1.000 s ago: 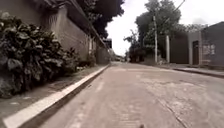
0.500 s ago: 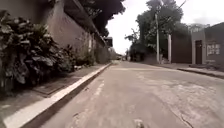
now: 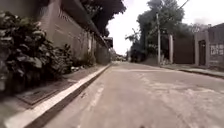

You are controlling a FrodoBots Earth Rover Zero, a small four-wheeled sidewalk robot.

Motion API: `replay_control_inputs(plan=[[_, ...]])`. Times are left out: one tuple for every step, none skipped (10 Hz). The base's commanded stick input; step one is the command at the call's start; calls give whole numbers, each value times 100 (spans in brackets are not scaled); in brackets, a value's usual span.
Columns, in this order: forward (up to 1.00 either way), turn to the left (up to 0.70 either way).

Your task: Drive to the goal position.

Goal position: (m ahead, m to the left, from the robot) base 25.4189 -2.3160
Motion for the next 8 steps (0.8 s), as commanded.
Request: replay_control_inputs(plan=[[70,0],[70,0],[70,0],[70,0],[70,0],[70,0],[70,0],[70,0]])
